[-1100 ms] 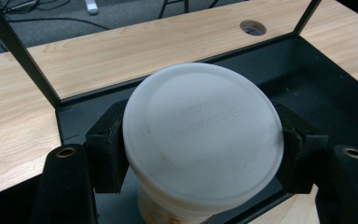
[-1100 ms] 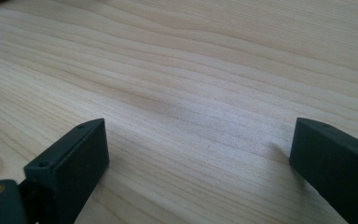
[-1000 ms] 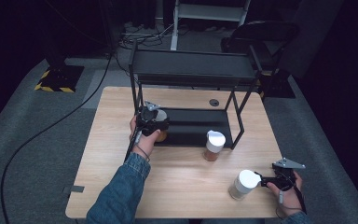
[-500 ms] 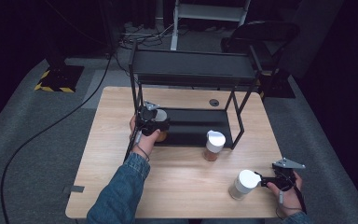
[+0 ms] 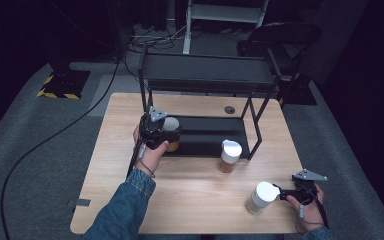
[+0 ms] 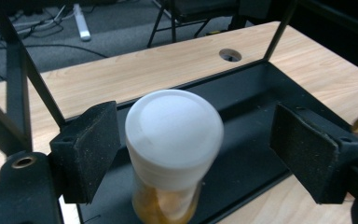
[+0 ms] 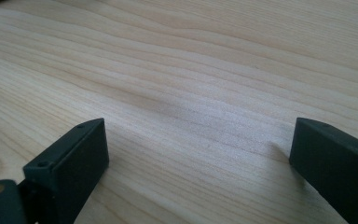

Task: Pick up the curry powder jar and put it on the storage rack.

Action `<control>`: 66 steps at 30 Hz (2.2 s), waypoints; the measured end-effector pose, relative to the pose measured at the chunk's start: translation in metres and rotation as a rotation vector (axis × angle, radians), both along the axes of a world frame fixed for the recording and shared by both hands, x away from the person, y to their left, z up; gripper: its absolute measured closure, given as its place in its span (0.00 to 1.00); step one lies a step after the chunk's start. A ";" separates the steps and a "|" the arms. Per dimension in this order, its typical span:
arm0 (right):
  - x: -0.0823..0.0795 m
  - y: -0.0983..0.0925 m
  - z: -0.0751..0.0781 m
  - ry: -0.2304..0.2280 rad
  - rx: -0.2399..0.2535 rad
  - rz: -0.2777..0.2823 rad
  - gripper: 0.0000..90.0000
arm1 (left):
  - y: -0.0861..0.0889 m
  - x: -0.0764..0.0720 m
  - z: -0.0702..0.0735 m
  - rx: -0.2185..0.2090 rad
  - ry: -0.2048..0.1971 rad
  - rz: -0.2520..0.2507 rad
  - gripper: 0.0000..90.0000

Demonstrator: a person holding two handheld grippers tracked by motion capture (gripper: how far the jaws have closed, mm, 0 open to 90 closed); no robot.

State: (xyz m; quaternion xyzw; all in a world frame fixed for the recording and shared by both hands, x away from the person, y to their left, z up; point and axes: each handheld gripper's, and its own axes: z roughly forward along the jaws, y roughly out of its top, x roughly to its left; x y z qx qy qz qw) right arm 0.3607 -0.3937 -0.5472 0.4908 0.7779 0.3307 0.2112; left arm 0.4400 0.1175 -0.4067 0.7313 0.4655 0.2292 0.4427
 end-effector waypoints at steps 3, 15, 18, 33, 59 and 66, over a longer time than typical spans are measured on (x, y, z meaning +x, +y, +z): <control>0.000 0.001 0.000 0.000 -0.004 -0.006 0.04 | 0.003 -0.010 0.004 0.015 -0.008 -0.006 0.18; 0.001 0.001 0.000 0.000 -0.005 -0.008 0.04 | 0.019 -0.042 0.005 0.019 0.015 0.004 0.19; 0.001 0.001 0.000 0.000 -0.004 -0.008 0.04 | 0.022 -0.050 0.004 0.025 0.010 0.011 0.19; 0.001 0.001 0.000 0.000 -0.003 -0.007 0.04 | 0.040 -0.077 -0.007 0.043 0.016 0.021 0.19; 0.001 0.000 0.000 0.001 -0.003 -0.006 0.04 | 0.061 -0.102 -0.052 0.089 0.043 0.053 0.19; 0.001 0.001 0.000 0.001 -0.003 -0.006 0.04 | 0.060 -0.108 -0.067 0.124 0.053 0.057 0.19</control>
